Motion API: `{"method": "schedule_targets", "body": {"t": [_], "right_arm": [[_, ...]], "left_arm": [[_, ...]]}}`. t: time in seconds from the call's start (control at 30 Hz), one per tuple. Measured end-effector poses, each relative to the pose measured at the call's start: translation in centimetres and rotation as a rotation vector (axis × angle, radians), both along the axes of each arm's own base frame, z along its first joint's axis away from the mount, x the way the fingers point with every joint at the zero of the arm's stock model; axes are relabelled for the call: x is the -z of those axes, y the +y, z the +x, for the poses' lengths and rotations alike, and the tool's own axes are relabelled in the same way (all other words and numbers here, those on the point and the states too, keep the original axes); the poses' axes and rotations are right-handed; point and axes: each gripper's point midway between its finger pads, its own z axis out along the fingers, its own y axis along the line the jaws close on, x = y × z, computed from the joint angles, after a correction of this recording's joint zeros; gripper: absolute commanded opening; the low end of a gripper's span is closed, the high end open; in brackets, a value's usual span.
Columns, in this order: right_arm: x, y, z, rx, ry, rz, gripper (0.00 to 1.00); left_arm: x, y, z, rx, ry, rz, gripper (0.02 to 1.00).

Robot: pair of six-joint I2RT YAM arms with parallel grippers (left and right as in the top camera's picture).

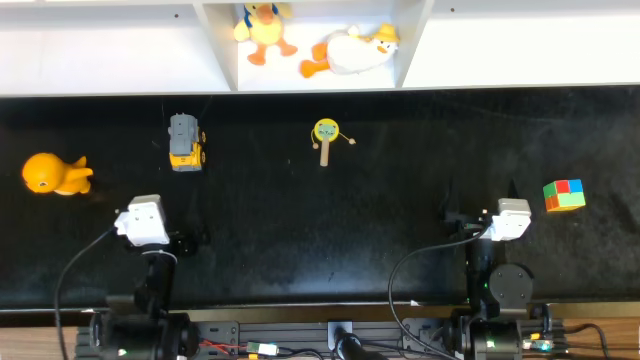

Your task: Store Toys

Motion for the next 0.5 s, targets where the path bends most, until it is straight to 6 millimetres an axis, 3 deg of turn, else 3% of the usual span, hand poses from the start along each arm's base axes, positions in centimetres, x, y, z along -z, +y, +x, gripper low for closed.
{"method": "schedule_targets", "body": {"t": [0.27, 0.5], "right_arm": [[0.0, 0.0, 0.0, 0.000, 0.000, 0.000, 0.996], [0.0, 0.0, 0.0, 0.000, 0.000, 0.000, 0.996]], "left_arm": [[-2.4, 0.4, -0.7, -0.018, 0.211, 0.001, 0.998], [-1.0, 1.3, -0.9, -0.019, 0.398, 0.025, 0.996]]}}
